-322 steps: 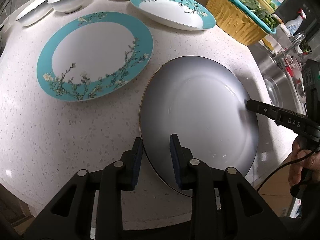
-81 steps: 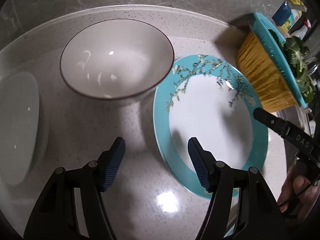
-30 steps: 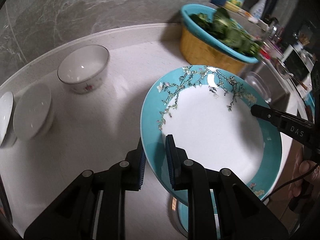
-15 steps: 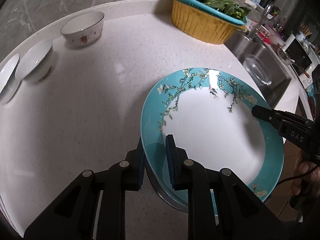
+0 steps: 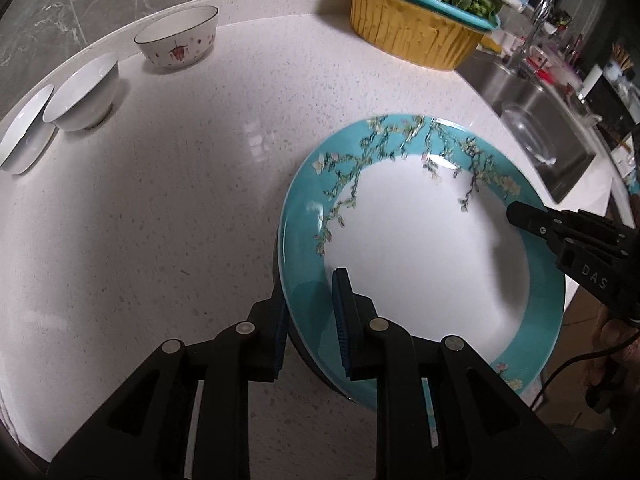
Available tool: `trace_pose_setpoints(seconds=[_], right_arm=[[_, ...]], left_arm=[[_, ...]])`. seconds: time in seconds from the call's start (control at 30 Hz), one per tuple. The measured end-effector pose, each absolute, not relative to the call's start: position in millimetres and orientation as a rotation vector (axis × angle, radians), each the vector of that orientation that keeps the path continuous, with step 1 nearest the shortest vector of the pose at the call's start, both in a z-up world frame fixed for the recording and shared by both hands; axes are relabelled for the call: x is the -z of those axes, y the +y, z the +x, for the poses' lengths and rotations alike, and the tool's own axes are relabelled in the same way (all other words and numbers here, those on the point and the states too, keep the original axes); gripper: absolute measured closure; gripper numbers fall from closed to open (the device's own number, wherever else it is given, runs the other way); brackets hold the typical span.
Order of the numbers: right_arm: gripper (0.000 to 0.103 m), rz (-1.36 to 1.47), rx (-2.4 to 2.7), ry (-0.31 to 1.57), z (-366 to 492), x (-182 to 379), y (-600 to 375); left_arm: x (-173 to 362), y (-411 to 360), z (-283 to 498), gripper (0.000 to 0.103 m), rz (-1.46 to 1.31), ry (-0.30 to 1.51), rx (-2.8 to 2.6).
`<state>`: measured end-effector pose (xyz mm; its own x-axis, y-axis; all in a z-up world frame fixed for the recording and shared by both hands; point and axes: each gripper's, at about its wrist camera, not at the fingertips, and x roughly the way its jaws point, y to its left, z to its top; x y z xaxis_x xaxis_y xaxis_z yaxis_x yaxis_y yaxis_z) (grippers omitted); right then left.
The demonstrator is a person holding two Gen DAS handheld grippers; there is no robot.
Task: Organize plates and bowls
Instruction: 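Carry the deep plate over the plate stack and lower it, then open the left gripper to release the deep plate onto the stack, then move the left gripper to the rim of the large white bowl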
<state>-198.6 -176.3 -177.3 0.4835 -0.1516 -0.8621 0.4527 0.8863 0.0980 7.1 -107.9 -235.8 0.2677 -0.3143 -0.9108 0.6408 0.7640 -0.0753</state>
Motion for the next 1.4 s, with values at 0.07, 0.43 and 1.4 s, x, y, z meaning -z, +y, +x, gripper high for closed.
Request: trace_pose_setpoints(seconds=[0.07,0.43,1.4], right_arm=[[0.082,0.325,0.371,1.011,-199.6,180.9,-175.2],[0.078,0.286,0.335,1.017,-197.7,184.7,-173.1],[0.029,0.234,-0.255,0.997,239.5,52.9,-4.7]], left_arm=[[236.6,-108.8,4.4,0.083,0.361,1.117,0.656],[237.0,-104.9,3.7,0.078,0.356,1.126,0.637],[161.4,157.6,303.4,0.003,-0.112,1.025,0.019]])
